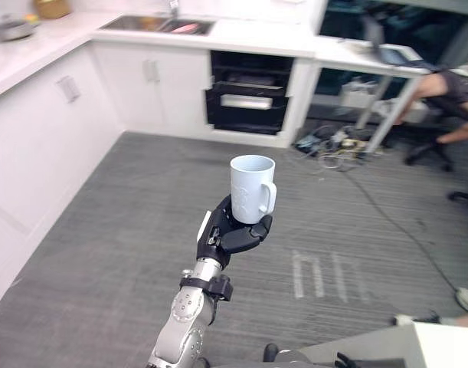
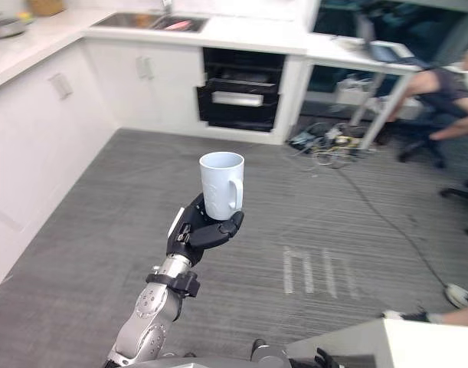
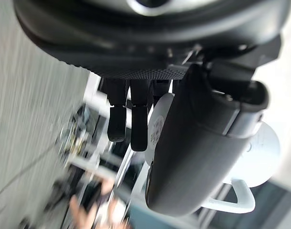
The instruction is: Walk over to the sink, pick up the cup, carry it to the dishwasher, place the cup inside the dishwasher, then close the dishwasher door
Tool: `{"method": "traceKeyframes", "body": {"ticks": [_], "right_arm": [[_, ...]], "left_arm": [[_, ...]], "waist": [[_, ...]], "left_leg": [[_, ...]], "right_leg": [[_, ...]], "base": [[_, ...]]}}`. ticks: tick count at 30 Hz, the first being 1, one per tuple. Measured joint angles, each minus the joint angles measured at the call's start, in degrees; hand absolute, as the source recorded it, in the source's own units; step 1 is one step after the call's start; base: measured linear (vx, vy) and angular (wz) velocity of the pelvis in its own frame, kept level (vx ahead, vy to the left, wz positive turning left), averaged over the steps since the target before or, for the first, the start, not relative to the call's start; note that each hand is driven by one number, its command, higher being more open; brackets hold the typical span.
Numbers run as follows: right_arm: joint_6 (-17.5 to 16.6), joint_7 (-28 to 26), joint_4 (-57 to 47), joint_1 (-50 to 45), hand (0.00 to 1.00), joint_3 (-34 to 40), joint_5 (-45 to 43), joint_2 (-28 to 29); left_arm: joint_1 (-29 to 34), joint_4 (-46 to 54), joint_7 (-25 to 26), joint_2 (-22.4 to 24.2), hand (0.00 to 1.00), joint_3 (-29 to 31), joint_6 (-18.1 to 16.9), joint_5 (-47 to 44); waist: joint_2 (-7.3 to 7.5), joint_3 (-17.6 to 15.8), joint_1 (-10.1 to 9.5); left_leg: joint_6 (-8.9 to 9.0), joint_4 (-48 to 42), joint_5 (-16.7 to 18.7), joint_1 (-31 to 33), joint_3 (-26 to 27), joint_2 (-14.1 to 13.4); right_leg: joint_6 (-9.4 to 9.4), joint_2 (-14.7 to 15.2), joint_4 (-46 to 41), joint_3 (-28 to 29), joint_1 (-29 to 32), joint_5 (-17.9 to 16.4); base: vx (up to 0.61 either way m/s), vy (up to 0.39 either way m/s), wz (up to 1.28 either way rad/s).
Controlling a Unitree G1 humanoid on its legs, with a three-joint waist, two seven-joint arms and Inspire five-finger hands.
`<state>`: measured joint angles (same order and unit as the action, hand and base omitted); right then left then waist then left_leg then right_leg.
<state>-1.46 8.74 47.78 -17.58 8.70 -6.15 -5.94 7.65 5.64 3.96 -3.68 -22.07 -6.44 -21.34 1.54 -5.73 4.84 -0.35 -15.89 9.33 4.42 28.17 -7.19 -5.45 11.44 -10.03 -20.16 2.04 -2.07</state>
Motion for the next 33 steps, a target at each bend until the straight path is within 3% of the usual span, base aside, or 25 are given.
{"method": "traceKeyframes", "body": {"ticks": [5,10,11,12,13,15,17,18,19,20,21,22,23,24,25,26,27,28,29,31,33], "right_arm": [[-0.1,-0.2,-1.7,6.4,0.90,-2.3,0.1,1.7],[0.3,-1.3,-7.0,9.5,0.90,-9.0,1.4,3.8],[0.3,-1.2,-10.6,9.8,0.90,-9.6,2.4,3.8],[0.3,-1.2,-11.5,9.9,0.90,-9.6,2.7,3.8],[0.3,-0.9,-14.5,10.3,0.90,-9.7,3.6,3.4],[0.0,0.2,-18.0,12.5,0.90,-11.0,4.2,1.7],[-0.2,0.6,-21.6,14.9,0.90,-12.0,4.8,0.0],[-0.6,0.8,-24.4,15.8,0.90,-12.3,5.4,-0.9],[-1.0,1.0,-27.0,16.2,0.90,-13.1,5.9,-1.8],[-1.1,1.0,-28.2,16.1,0.90,-13.6,5.9,-2.2],[-1.2,0.9,-30.3,16.0,0.90,-14.6,6.4,-2.6],[-1.5,0.8,-31.7,15.9,0.90,-15.4,7.1,-3.0],[-1.7,0.6,-32.0,16.2,0.90,-15.7,7.7,-3.2],[-1.7,0.0,-32.3,16.5,0.90,-16.0,8.0,-3.1],[-1.7,-0.2,-32.4,16.5,0.90,-16.5,8.1,-3.5],[-1.7,-0.2,-32.5,16.5,0.90,-17.0,8.1,-3.8],[-1.7,-0.1,-33.0,16.5,0.90,-18.1,8.1,-4.2],[-1.7,0.0,-33.4,16.5,0.90,-18.3,8.1,-4.4],[-1.8,0.2,-34.7,16.5,0.90,-18.3,8.0,-4.3],[-2.7,0.3,-36.1,17.2,0.90,-18.1,8.0,-4.5],[-3.1,0.1,-36.1,18.2,0.90,-18.1,8.0,-4.5]], "left_arm": [[0.0,0.0,0.2,-2.6,0.30,-0.1,0.0,0.0],[0.0,0.2,0.3,-2.4,0.30,-1.1,0.2,0.1],[0.0,0.7,0.6,-2.1,0.30,-0.8,0.1,0.1],[0.0,0.9,0.7,-2.1,0.30,-0.7,0.1,0.1],[0.0,1.5,1.0,-2.1,0.30,-0.7,0.0,0.1],[0.0,2.0,1.0,-2.1,0.30,-0.8,-0.4,0.1],[-0.2,2.0,1.0,-2.1,0.30,-1.3,-0.3,0.1],[-0.4,2.0,1.0,-2.2,0.30,-2.1,-0.3,0.1],[-0.8,2.0,1.0,-2.2,0.30,-3.0,-0.3,0.1],[-0.9,2.0,1.0,-2.2,0.30,-3.1,-0.3,0.1],[-1.1,2.0,1.0,-2.1,0.30,-3.5,-0.3,0.1],[-1.5,2.0,0.8,-1.9,0.30,-3.7,-0.4,0.1],[-1.8,1.9,0.9,-1.6,0.30,-3.8,-0.4,0.1],[-2.8,1.4,0.9,-1.6,0.30,-4.0,-0.4,0.1],[-3.7,0.6,1.0,-1.3,0.30,-4.0,-0.3,0.1],[-3.7,0.5,1.0,-1.0,0.30,-3.5,-0.3,0.1],[-3.4,0.3,1.0,-0.2,0.30,-2.9,-0.4,0.1],[-3.5,0.3,1.0,0.0,0.30,-2.8,-0.4,0.0],[-3.5,0.3,0.9,0.2,0.30,-2.5,-0.9,0.0],[-3.0,0.3,0.7,0.4,0.30,-2.4,-1.7,0.0],[-1.7,0.4,0.5,0.4,0.30,-2.2,-1.7,0.0]], "waist": [[0.34,-0.2,-1.28],[0.51,-0.4,-2.41],[0.43,-1.0,-1.99],[0.44,-1.2,-1.92],[0.35,-1.7,-1.85],[0.18,-2.0,-1.70],[-0.89,-2.7,-0.78],[-1.86,-3.3,-0.51],[-2.41,-3.6,0.22],[-2.43,-3.6,0.74],[-2.43,-3.6,1.33],[-2.45,-3.4,1.44],[-2.84,-3.6,1.35],[-3.39,-3.9,1.12],[-4.41,-4.4,0.73],[-4.94,-4.7,0.40],[-5.52,-4.9,-0.80],[-5.61,-5.0,-1.21],[-5.37,-5.1,-1.96],[-5.00,-5.3,-2.62],[-4.72,-5.5,-3.11]], "left_leg": [[-2.08,1.1,1.2,1.0,-1.1,5.5],[-4.54,1.2,3.8,-2.5,-0.9,8.8],[-5.48,2.6,4.5,-5.1,-2.0,9.5],[-5.47,2.9,4.5,-5.5,-2.1,9.6],[-5.36,4.3,4.6,-6.9,-2.5,9.8],[-4.98,6.5,4.8,-8.4,-2.4,10.5],[-4.43,8.0,5.1,-10.0,-2.5,10.7],[-4.03,9.2,5.3,-11.3,-2.7,10.6],[-3.08,9.8,5.9,-12.6,-3.7,10.6],[-2.50,10.0,6.2,-13.3,-4.5,10.6],[-0.82,10.0,7.2,-15.1,-6.3,10.4],[1.22,8.2,8.5,-15.8,-7.7,9.8],[2.34,5.7,9.2,-15.4,-7.9,8.9],[3.72,-4.6,10.0,-11.8,-7.8,5.9],[4.85,-20.1,7.9,-7.4,-5.1,0.9],[4.31,-27.5,4.6,-5.6,-3.5,-2.3],[2.43,-38.8,1.3,-2.9,-1.0,-7.7],[1.87,-42.4,2.1,-1.7,-0.6,-9.4],[1.58,-45.5,3.9,0.9,-0.6,-10.4],[1.55,-42.8,6.7,5.4,0.0,-10.3],[1.69,-30.4,7.9,9.9,0.3,-9.1]], "right_leg": [[-1.70,5.5,-3.9,-0.4,2.1,-1.8],[2.36,9.7,-17.4,5.0,6.1,-3.7],[2.44,8.5,-25.4,10.9,9.0,-6.1],[2.39,7.7,-26.5,11.9,9.4,-7.0],[2.42,5.1,-29.2,13.5,11.4,-9.6],[2.93,1.9,-28.9,12.8,15.0,-11.6],[2.97,-1.4,-25.1,11.4,18.5,-11.6],[2.62,-3.2,-20.1,11.1,20.5,-10.6],[2.73,-4.5,-14.3,11.3,21.7,-7.4],[3.10,-5.1,-12.5,11.7,22.1,-4.8],[3.89,-6.0,-12.0,12.8,22.0,-0.2],[3.73,-6.4,-14.6,14.0,21.8,3.6],[3.90,-6.3,-16.4,13.4,21.8,1.9],[4.54,-6.0,-17.3,12.2,20.0,-0.4],[5.16,-6.9,-15.8,10.6,16.2,-1.7],[5.32,-7.8,-14.4,10.4,13.6,-2.3],[5.67,-9.4,-11.0,10.8,8.5,-3.0],[5.73,-9.9,-9.3,11.1,5.9,-3.2],[5.71,-9.8,-5.7,11.9,1.6,-3.3],[5.21,-8.7,-1.6,13.6,-3.2,-3.5],[3.32,-6.2,1.7,16.1,-7.6,-4.1]], "base": [[0.07,0.175,0.28],[0.15,0.177,0.04],[0.13,0.079,0.21],[0.15,0.067,0.26],[0.08,0.025,0.10],[0.17,0.052,-0.04],[0.30,0.046,-0.02],[0.40,0.025,0.19],[0.37,0.007,0.33],[0.44,-0.035,0.60],[0.50,-0.101,0.69],[0.52,-0.134,0.59],[0.51,-0.177,0.47],[0.50,-0.193,0.42],[0.50,-0.182,0.38],[0.54,-0.166,0.06],[0.44,-0.105,-0.19],[0.52,-0.104,-0.28],[0.47,-0.043,-0.31],[0.59,0.061,-0.42],[0.47,0.169,-0.49]]}}
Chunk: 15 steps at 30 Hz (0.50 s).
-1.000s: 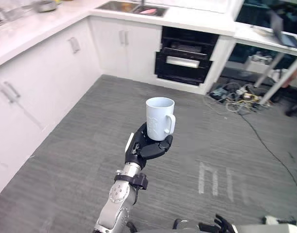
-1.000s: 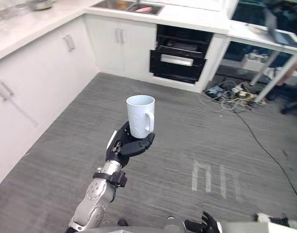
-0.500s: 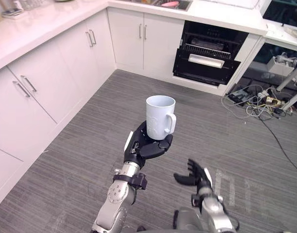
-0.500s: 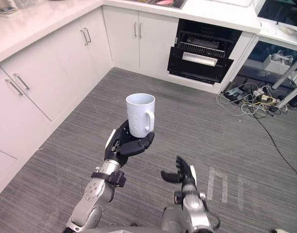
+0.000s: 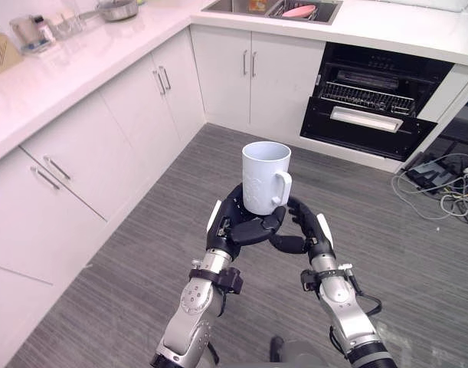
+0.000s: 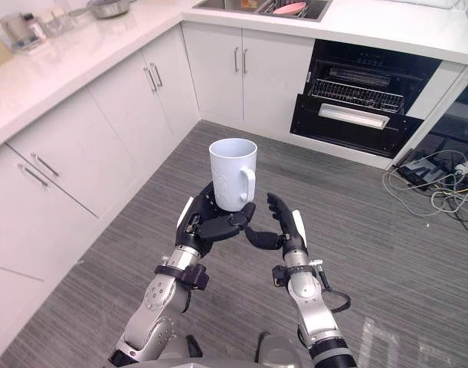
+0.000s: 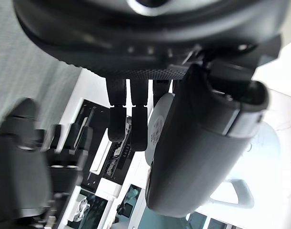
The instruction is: Walk over to the sink, pick up the cup, carry it to the dishwasher, place the cup inside the dishwasher, then close the dishwasher door
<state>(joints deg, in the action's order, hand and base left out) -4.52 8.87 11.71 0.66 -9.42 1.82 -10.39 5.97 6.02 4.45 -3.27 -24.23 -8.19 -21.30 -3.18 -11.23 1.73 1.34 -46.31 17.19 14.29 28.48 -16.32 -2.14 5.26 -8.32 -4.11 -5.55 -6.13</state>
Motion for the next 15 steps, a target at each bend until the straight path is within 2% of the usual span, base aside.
{"method": "traceKeyframes", "body": {"ticks": [2,3,4,5,6,7,8,9,10,11,12,13,14,15], "right_arm": [[0.0,0.0,0.4,0.0,0.90,0.0,0.0,-0.1],[0.0,0.0,1.1,0.0,0.90,0.0,0.0,-0.2],[0.0,-0.1,1.7,-0.4,0.90,-0.1,0.0,-0.8],[0.0,0.0,2.1,-0.6,0.90,-0.2,0.0,-0.7],[0.0,-0.1,2.6,-1.1,0.90,-0.4,0.1,0.2],[-0.1,-0.1,2.4,-1.7,0.90,-0.4,0.1,0.5],[-0.1,-0.1,2.5,-1.9,0.90,-0.2,0.1,0.5],[-0.1,-0.1,3.0,-2.3,0.90,0.0,0.2,0.8],[0.0,-0.1,3.6,-2.3,0.90,0.0,0.5,1.5],[0.0,-0.1,3.9,-2.3,0.90,0.0,0.6,2.1],[0.0,-0.1,4.8,-2.3,0.90,0.0,0.6,3.2],[0.0,-0.2,5.6,-2.3,0.90,-0.2,0.6,4.2],[0.0,-0.2,5.7,-2.2,0.90,-0.2,0.6,4.6],[-0.2,-0.4,5.6,-1.9,0.90,-0.3,0.5,5.1]], "left_arm": [[1.0,0.1,-0.1,0.2,0.30,0.1,0.0,0.0],[2.1,0.4,-0.1,0.6,0.30,0.2,0.1,0.0],[3.4,1.3,-0.1,1.0,0.30,0.2,0.0,0.1],[3.9,1.5,0.0,1.0,0.30,0.1,0.1,0.1],[4.4,2.0,0.3,0.8,0.30,0.6,0.2,0.1],[4.2,2.6,0.3,0.8,0.30,1.4,0.3,0.2],[4.1,2.6,0.3,0.8,0.30,1.4,0.3,0.4],[4.2,2.7,0.5,0.6,0.30,1.4,0.4,1.0],[4.2,3.0,0.6,-0.6,0.30,1.5,0.4,1.1],[4.2,3.1,0.6,-1.5,0.30,1.6,0.4,1.1],[4.5,3.1,0.7,-2.7,0.30,1.6,0.5,1.3],[5.0,3.2,1.2,-2.9,0.30,1.7,0.5,1.6],[5.1,3.2,1.5,-2.7,0.30,1.7,0.5,1.9],[5.0,3.6,1.8,-2.5,0.30,1.7,0.3,2.2]], "waist": [[0.08,-0.1,-0.45],[-0.12,0.1,-0.57],[-1.12,0.7,-0.92],[-0.71,0.6,-1.05],[1.71,0.6,-0.94],[2.66,0.6,-0.91],[2.75,0.7,-1.00],[2.86,0.8,-1.22],[3.80,0.5,-1.44],[4.32,0.4,-1.48],[4.39,0.4,-1.27],[4.20,0.4,-1.09],[3.94,0.5,-1.00],[3.68,0.5,-0.70]], "left_leg": [[1.60,11.4,-2.0,1.8,-2.0,1.8],[2.50,23.3,-6.7,1.9,-4.4,3.4],[2.61,30.2,-15.8,0.9,-6.3,3.8],[0.18,29.7,-19.0,0.4,-6.8,4.3],[-2.16,25.9,-16.5,1.2,-6.7,5.8],[-3.11,21.1,-12.3,2.9,-7.2,6.7],[-3.40,19.4,-10.4,3.3,-7.1,7.0],[-3.79,18.8,-7.8,2.3,-6.2,7.8],[-3.73,19.5,-6.2,-0.4,-4.8,9.7],[-3.90,20.2,-5.4,-2.2,-4.3,10.7],[-4.75,21.3,-4.5,-5.8,-3.6,11.5],[-4.72,24.3,-4.1,-10.4,-3.0,12.3],[-4.69,26.2,-4.2,-12.3,-2.8,12.4],[-4.40,29.5,-4.3,-15.5,-2.3,12.4]], "right_leg": [[-1.49,1.9,1.5,1.2,-2.5,-0.9],[-3.17,2.8,2.5,1.7,-4.6,-2.0],[-5.22,2.8,3.4,2.8,-6.5,-3.5],[-5.54,3.5,3.8,3.0,-7.6,-4.0],[-5.17,5.7,3.9,2.2,-8.6,-4.6],[-5.32,7.0,1.5,1.8,-8.0,-4.9],[-5.38,7.6,-1.2,2.1,-7.0,-5.1],[-5.79,9.0,-10.9,3.2,-2.8,-5.4],[-8.33,11.3,-25.6,4.9,3.7,-3.9],[-11.08,12.0,-33.6,5.8,6.9,-3.2],[-10.36,11.7,-45.5,6.1,11.9,-3.6],[-6.60,11.1,-50.0,3.1,15.5,-5.7],[-4.79,10.3,-49.6,1.4,17.0,-6.8],[-1.77,8.4,-46.2,-1.8,20.5,-8.6]], "base": [[0.30,0.193,-0.41],[0.44,0.340,-0.53],[0.56,0.447,-0.48],[0.55,0.475,-0.34],[0.54,0.449,-0.01],[0.43,0.358,0.09],[0.43,0.338,0.08],[0.43,0.336,-0.13],[0.42,0.315,-0.18],[0.43,0.227,-0.16],[0.44,0.144,-0.16],[0.45,0.113,-0.16],[0.46,0.098,-0.23],[0.37,0.071,-0.18]]}}
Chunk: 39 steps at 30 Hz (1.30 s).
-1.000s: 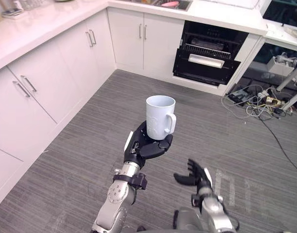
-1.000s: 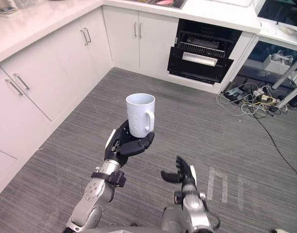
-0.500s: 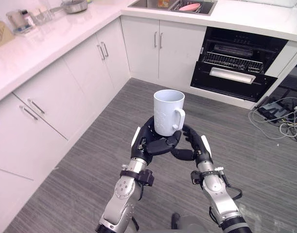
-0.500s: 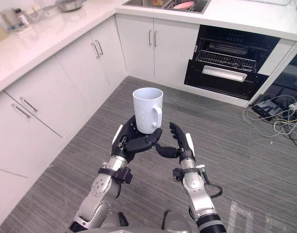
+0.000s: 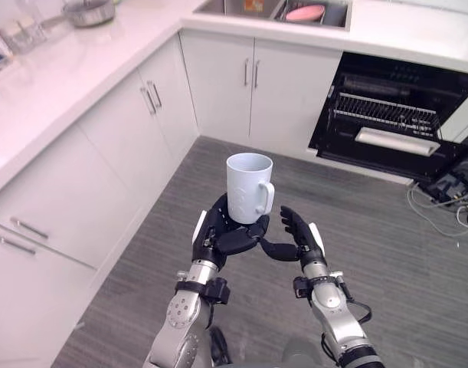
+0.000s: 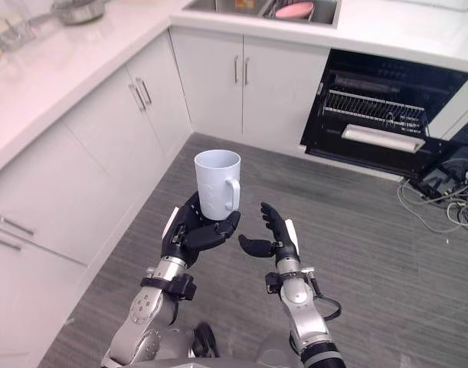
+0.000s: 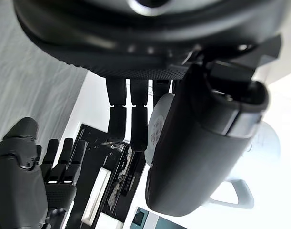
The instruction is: Walk over to the sink, pick up the cup, carry it to the dishwasher, place the cup inside the dishwasher, then close the dishwasher door
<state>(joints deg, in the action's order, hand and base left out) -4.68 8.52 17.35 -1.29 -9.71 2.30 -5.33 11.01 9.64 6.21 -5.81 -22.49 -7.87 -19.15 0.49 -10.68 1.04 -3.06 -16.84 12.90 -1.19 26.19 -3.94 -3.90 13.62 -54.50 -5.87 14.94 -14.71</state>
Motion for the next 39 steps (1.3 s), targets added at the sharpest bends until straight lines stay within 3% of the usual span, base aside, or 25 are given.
{"method": "traceKeyframes", "body": {"ticks": [2,4,5,7,8,10,12,13,14,16,17,19,20,22,24,25,27,29,30,31,32,35,36,38,39], "right_arm": [[-0.1,-0.3,-0.2,0.7,0.90,0.1,-0.2,0.1],[-0.1,-0.5,-0.5,0.8,0.90,0.3,-0.6,-0.3],[-0.1,-0.5,-1.2,0.6,0.90,0.3,-0.7,-0.7],[-0.1,-0.4,-2.5,-0.6,0.90,0.4,-0.7,-1.9],[0.0,-0.4,-2.7,-0.9,0.90,0.5,-0.7,-3.3],[0.0,-0.5,-5.3,-2.3,0.90,2.1,-0.7,-3.5],[0.3,-0.1,-8.9,-3.9,0.90,2.9,-0.9,-3.5],[0.3,0.8,-13.0,-5.6,0.90,3.3,-1.5,-3.4],[0.1,1.3,-15.0,-6.4,0.90,3.4,-1.8,-3.3],[-2.3,1.6,-18.7,-6.2,0.90,3.9,-3.3,-3.0],[-2.6,1.6,-18.7,-5.6,0.90,3.9,-3.3,-3.0],[-2.6,1.4,-17.6,-4.2,0.90,3.7,-3.4,-3.1],[-2.5,1.3,-17.1,-4.1,0.90,3.7,-3.4,-3.2],[-2.5,1.5,-14.3,-4.0,0.90,3.8,-3.4,-3.8],[-1.9,1.5,-13.0,-4.2,0.90,4.0,-3.5,-3.8],[-1.9,1.4,-13.0,-4.5,0.90,4.0,-3.5,-3.6],[-1.9,1.4,-12.0,-5.4,0.90,4.1,-3.5,-2.2],[-1.9,1.1,-10.4,-4.5,0.90,4.1,-3.4,-1.2],[-1.8,0.8,-8.4,-3.7,0.90,4.0,-3.4,-0.6],[-1.7,0.6,-7.8,-3.4,0.90,3.9,-3.4,-0.5],[-1.7,0.3,-7.1,-3.0,0.90,3.2,-3.4,-0.3],[-1.8,-0.8,-7.0,0.0,0.90,1.8,-3.4,0.6],[-1.8,-1.1,-7.0,1.3,0.90,1.7,-3.4,0.8],[-1.9,-1.1,-7.0,2.0,0.90,1.7,-3.4,0.5],[-1.8,-1.2,-7.0,1.8,0.90,2.2,-3.4,-1.1]], "left_arm": [[-0.5,0.4,0.0,0.1,0.30,-0.1,-0.1,0.0],[-0.6,0.4,0.0,0.2,0.30,-0.3,-0.1,0.0],[-0.6,0.4,-0.1,0.2,0.30,-0.5,-0.1,0.1],[-0.7,-0.6,-0.1,0.5,0.30,-0.6,-0.1,0.1],[-0.7,-1.9,-0.2,1.5,0.30,-0.9,0.1,0.1],[-1.9,-3.7,-0.2,2.4,0.30,-1.1,0.1,0.3],[-2.0,-5.2,-0.2,3.4,0.30,-1.2,0.1,0.3],[-1.7,-5.2,-0.2,3.8,0.30,-1.9,0.1,0.3],[-1.5,-5.2,-0.2,3.7,0.30,-2.1,0.0,0.3],[-1.1,-5.2,-0.9,3.9,0.30,-2.8,0.0,0.6],[-1.1,-5.2,-1.2,4.0,0.30,-2.7,0.0,0.6],[-0.6,-5.1,-1.3,4.2,0.30,-2.6,0.0,1.2],[-0.5,-5.0,-1.3,4.2,0.30,-2.6,0.0,1.2],[-0.4,-4.6,-1.1,4.6,0.30,-2.5,0.0,1.2],[0.1,-3.7,-0.9,4.3,0.30,-1.6,0.1,1.2],[0.4,-3.2,-0.7,4.2,0.30,-1.4,0.1,1.3],[0.2,-2.7,0.2,3.9,0.30,0.0,0.1,2.4],[-0.1,-2.6,1.1,2.5,0.30,0.8,0.2,2.4],[0.0,-2.6,1.8,1.8,0.30,0.9,0.8,2.4],[0.0,-2.6,2.3,1.8,0.30,0.9,0.8,2.4],[-0.2,-2.4,2.6,1.9,0.30,1.0,0.7,2.4],[-0.7,-0.8,2.5,1.9,0.30,2.4,-0.1,2.4],[-1.2,-0.7,2.5,1.9,0.30,3.1,-0.3,2.3],[-1.3,-1.2,2.5,2.0,0.30,4.0,-0.3,2.4],[-1.8,-2.8,2.5,3.0,0.30,4.1,-0.3,2.3]], "waist": [[-0.05,0.0,0.95],[-0.37,0.0,2.45],[-0.02,0.3,3.01],[-0.52,1.0,3.85],[-2.99,1.9,4.02],[-3.61,2.0,4.14],[-4.72,1.6,3.13],[-4.71,1.3,2.32],[-4.44,1.2,1.98],[-2.86,1.6,1.58],[-2.94,1.6,1.28],[-3.06,1.7,0.53],[-3.06,1.7,0.29],[-3.39,2.0,-0.07],[-3.14,2.6,-0.91],[-2.72,2.9,-0.86],[0.30,4.1,-0.12],[1.62,3.9,-0.09],[1.29,3.8,0.16],[0.82,3.8,0.11],[0.00,4.1,0.07],[-0.27,4.1,0.14],[-0.24,4.1,0.68],[-0.14,4.3,2.70],[-2.45,4.5,3.14]], "left_leg": [[1.11,3.4,0.2,-3.4,0.3,0.0],[2.72,6.5,0.5,-6.7,0.2,0.1],[4.97,8.2,1.7,-9.7,0.1,0.9],[7.27,8.8,3.5,-12.7,-1.4,1.1],[7.90,7.5,4.0,-13.0,-2.2,-1.0],[8.51,-9.0,3.5,-7.7,-3.9,-5.1],[10.42,-32.4,-4.2,-0.8,-5.3,-13.2],[10.01,-42.2,-3.1,2.5,-5.5,-16.2],[9.60,-44.7,-2.1,4.3,-5.5,-16.8],[6.39,-40.2,1.7,11.1,-4.6,-14.7],[5.94,-36.3,2.4,12.5,-5.1,-13.5],[6.80,-16.5,2.3,14.3,-9.6,-8.6],[7.24,-11.3,1.6,14.3,-11.2,-7.6],[7.88,3.3,-4.0,14.1,-16.7,-5.6],[6.42,0.7,-10.8,13.4,-17.3,-4.6],[5.38,-1.4,-11.6,13.8,-17.3,-4.1],[2.39,-6.7,-6.1,13.6,-14.2,-1.7],[0.69,-5.9,-3.4,9.3,-10.4,0.5],[-0.19,-3.6,-2.4,4.8,-8.6,1.2],[-0.14,-2.0,-2.2,2.8,-8.0,1.1],[0.10,1.7,-2.2,-1.0,-6.8,0.8],[1.48,7.7,-1.8,-6.7,-1.8,0.7],[2.46,8.9,-1.2,-8.3,-0.3,0.6],[4.22,9.7,-0.1,-10.9,0.1,0.7],[5.82,10.0,1.1,-12.4,-0.1,-0.7]], "right_leg": [[1.93,-2.1,9.1,-4.0,4.6,-0.9],[2.43,-4.6,23.9,-5.9,6.8,2.4],[3.08,-6.0,36.6,-6.9,7.1,9.6],[5.78,-6.2,36.7,-6.2,6.4,21.0],[6.47,-7.3,33.0,-6.7,7.0,17.6],[6.91,-7.2,27.8,-7.4,6.2,11.9],[8.09,-10.8,29.6,-7.1,-0.2,9.2],[8.50,-12.9,32.4,-6.1,-5.1,7.9],[8.63,-13.3,33.7,-5.6,-7.3,7.4],[9.04,-13.4,37.8,-1.9,-12.1,6.0],[8.81,-13.3,38.6,-0.4,-12.9,5.9],[7.59,-12.7,40.1,4.8,-16.0,4.7],[7.18,-12.6,40.2,5.9,-16.6,4.3],[4.52,-12.6,39.5,9.0,-18.7,1.9],[2.68,-11.7,36.6,11.4,-18.9,-1.6],[2.04,-11.0,35.7,11.9,-18.9,-2.9],[0.58,-7.1,21.0,11.2,-13.0,-4.4],[-3.55,-1.7,4.4,7.2,-5.1,-1.3],[-0.65,0.9,-1.5,3.1,-2.4,-2.6],[0.69,1.3,-2.0,0.9,-1.5,-3.3],[2.32,1.1,-0.2,-4.0,0.5,-4.3],[4.37,0.1,14.3,-14.5,5.7,-3.1],[5.73,-1.2,23.9,-19.2,6.8,0.2],[8.85,-5.1,35.4,-19.5,6.5,12.3],[10.89,-8.0,37.9,-18.7,4.4,17.6]], "base": [[0.46,0.042,-0.08],[0.52,-0.023,0.08],[0.51,-0.053,0.09],[0.61,-0.080,0.22],[0.64,-0.135,0.23],[0.61,-0.227,0.10],[0.50,-0.196,-0.33],[0.46,-0.118,-0.53],[0.53,-0.095,-0.56],[0.44,-0.024,-0.72],[0.39,0.051,-1.01],[0.41,0.132,-1.12],[0.42,0.201,-1.04],[0.45,0.273,-0.94],[0.47,0.359,-0.98],[0.47,0.393,-0.87],[0.49,0.382,-0.56],[0.47,0.307,-0.66],[0.41,0.218,-0.65],[0.39,0.172,-0.57],[0.38,0.152,-0.66],[0.40,0.108,-0.80],[0.42,0.024,-0.61],[0.49,0.000,-0.31],[0.55,-0.005,-0.39]]}}
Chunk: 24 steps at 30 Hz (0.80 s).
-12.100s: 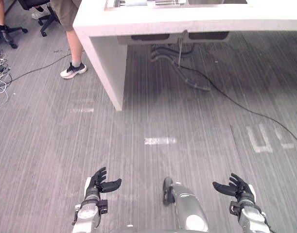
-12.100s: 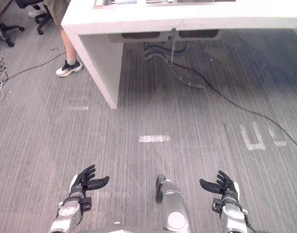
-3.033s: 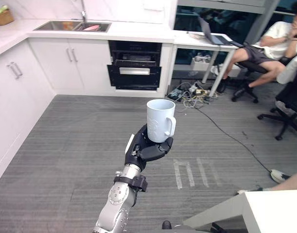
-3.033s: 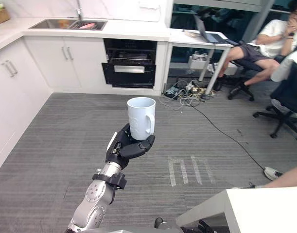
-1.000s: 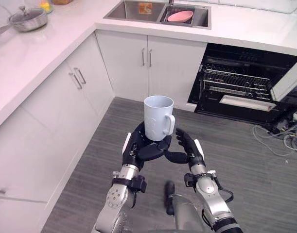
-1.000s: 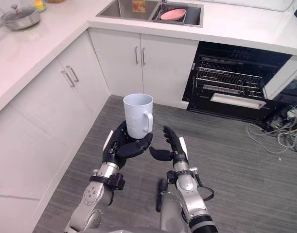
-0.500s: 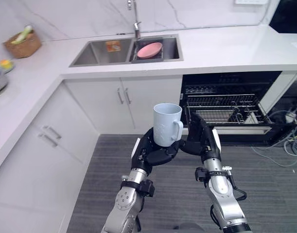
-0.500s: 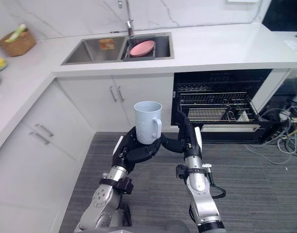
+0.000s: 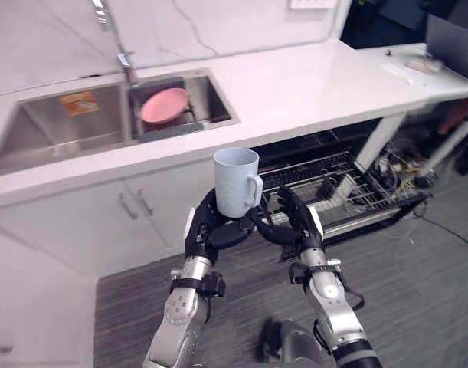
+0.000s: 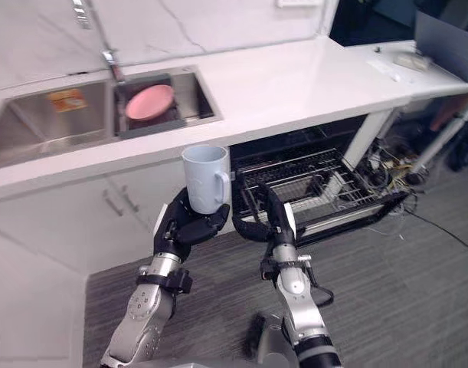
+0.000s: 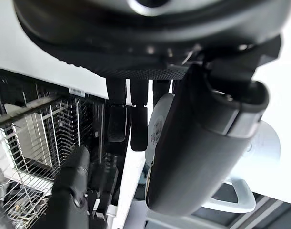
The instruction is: Walk over to the sink, pick up the cup, carry it to the dishwasher, place the cup inside the dishwasher, then close the dishwasher door
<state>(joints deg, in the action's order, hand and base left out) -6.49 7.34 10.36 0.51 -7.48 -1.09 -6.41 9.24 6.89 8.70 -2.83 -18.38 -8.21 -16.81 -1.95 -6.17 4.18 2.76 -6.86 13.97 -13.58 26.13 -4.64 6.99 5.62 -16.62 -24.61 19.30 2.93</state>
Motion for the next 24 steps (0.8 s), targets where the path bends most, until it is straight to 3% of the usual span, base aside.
{"method": "traceKeyframes", "body": {"ticks": [2,3,4,5,6,8,10,11,13,14,16,17,19,24], "right_arm": [[0.1,0.0,-0.2,-0.3,0.90,2.2,0.0,-0.6],[0.1,0.2,-0.7,-1.9,0.90,4.5,0.0,-0.9],[0.2,0.4,-2.9,-4.3,0.90,5.9,-0.5,-1.1],[0.2,0.7,-4.7,-5.8,0.90,6.4,-1.6,-1.1],[0.2,1.3,-8.6,-8.6,0.90,6.8,-2.3,-1.0],[-0.1,1.5,-14.5,-10.6,0.90,6.4,-4.1,-0.4],[-1.8,1.6,-17.2,-10.3,0.90,6.1,-4.5,0.0],[-2.7,1.4,-17.2,-9.8,0.90,6.0,-4.9,-0.1],[-3.0,0.8,-14.6,-9.3,0.90,5.9,-7.0,-0.2],[-2.9,0.6,-13.3,-9.2,0.90,5.9,-7.4,-0.4],[-2.1,0.1,-10.2,-9.1,0.90,5.8,-9.0,-1.1],[-1.6,-0.2,-8.9,-9.2,0.90,5.9,-9.2,-1.4],[-0.6,-1.4,-8.1,-10.4,0.90,5.9,-12.4,0.7],[-0.6,-5.0,-11.3,-9.7,0.90,3.4,-16.8,1.4]], "left_arm": [[-2.2,-1.9,0.0,0.1,0.30,-0.1,0.1,0.0],[-3.5,-3.8,-0.1,0.4,0.30,-0.9,0.4,0.1],[-3.5,-4.4,-0.2,1.3,0.30,-1.7,0.4,0.1],[-3.4,-4.4,-0.2,1.8,0.30,-1.7,0.3,0.1],[-3.0,-4.1,-0.3,2.7,0.30,-1.9,0.3,0.2],[-2.0,-2.2,-0.3,3.0,0.30,-2.3,0.3,0.8],[-1.8,-1.7,-0.5,3.0,0.30,-2.4,-0.2,1.1],[-1.8,-1.7,-0.5,3.0,0.30,-2.4,-0.2,1.1],[-1.1,-1.9,-0.2,3.1,0.30,-1.9,-0.2,1.1],[-0.9,-2.1,-0.2,3.2,0.30,-1.6,-0.2,1.1],[-0.3,-2.6,0.1,3.8,0.30,-0.8,-0.2,1.1],[-0.1,-2.9,0.2,4.0,0.30,-0.2,-0.2,1.1],[0.0,-4.3,0.3,2.8,0.30,1.9,-0.2,0.9],[0.6,-3.6,-0.5,2.1,0.30,-1.2,-0.3,2.4]], "waist": [[-0.28,0.0,-0.34],[-0.21,0.0,0.16],[-0.41,-0.4,0.79],[-0.55,-0.6,0.73],[-0.34,-0.8,-0.18],[-0.03,-0.9,-0.90],[-0.04,-0.8,-1.04],[-0.05,-0.6,-1.36],[-0.14,-0.3,-1.83],[-0.20,-0.2,-1.83],[-1.54,0.5,-1.87],[-2.13,0.9,-1.90],[0.38,1.5,-1.42],[0.38,2.1,-1.35]], "left_leg": [[0.38,-4.2,-0.3,-0.1,-1.1,-1.0],[1.52,-12.2,-1.0,0.8,-2.2,-2.2],[3.36,-25.1,-4.3,3.5,-2.3,-5.2],[3.62,-32.2,-8.0,5.6,-2.2,-7.3],[4.46,-45.1,-8.4,9.9,-1.8,-11.5],[3.13,-54.2,-5.1,15.4,-1.4,-15.6],[1.47,-50.0,-1.7,19.8,-0.9,-16.0],[0.20,-42.1,-0.2,21.1,-1.6,-14.6],[0.25,-24.6,-0.2,21.6,-6.4,-10.1],[0.37,-20.6,-0.7,21.4,-7.3,-9.1],[0.39,-8.6,-8.4,19.7,-9.3,-6.8],[3.12,-4.8,-12.8,18.4,-9.6,-6.7],[1.63,3.2,-15.4,13.3,-7.7,-2.8],[0.64,8.0,-16.1,9.8,-5.7,-0.2]], "right_leg": [[0.38,0.1,-6.1,2.0,0.8,-4.8],[-0.22,1.1,-9.3,2.2,-0.9,-8.2],[-0.99,1.1,-9.0,2.2,-4.8,-10.3],[-1.22,0.7,-8.0,2.4,-7.0,-10.8],[-1.39,-0.5,-6.0,3.7,-10.4,-11.5],[-1.07,-1.9,-3.8,5.9,-14.0,-12.6],[-1.19,-1.9,-2.0,8.0,-15.5,-13.2],[-1.55,-1.5,-1.0,9.3,-16.1,-13.2],[-3.57,-0.8,0.0,12.1,-16.7,-13.0],[-4.75,-0.7,0.0,12.7,-16.7,-12.4],[-6.31,-1.0,0.5,14.2,-16.7,-12.2],[-7.26,-1.7,0.8,15.0,-16.7,-12.3],[-9.35,0.9,3.8,16.0,-18.6,-11.4],[-11.62,2.2,8.7,17.3,-21.4,-9.7]], "base": [[0.54,-0.053,-0.38],[0.49,-0.124,0.02],[0.40,-0.112,0.05],[0.33,-0.050,-0.23],[0.23,-0.014,-0.43],[0.29,0.006,-0.73],[0.21,0.055,-0.69],[0.18,0.093,-0.63],[0.30,0.179,-0.68],[0.33,0.221,-0.59],[0.26,0.202,-0.48],[0.27,0.217,-0.40],[0.24,0.208,-0.29],[0.10,0.139,-0.15]]}}
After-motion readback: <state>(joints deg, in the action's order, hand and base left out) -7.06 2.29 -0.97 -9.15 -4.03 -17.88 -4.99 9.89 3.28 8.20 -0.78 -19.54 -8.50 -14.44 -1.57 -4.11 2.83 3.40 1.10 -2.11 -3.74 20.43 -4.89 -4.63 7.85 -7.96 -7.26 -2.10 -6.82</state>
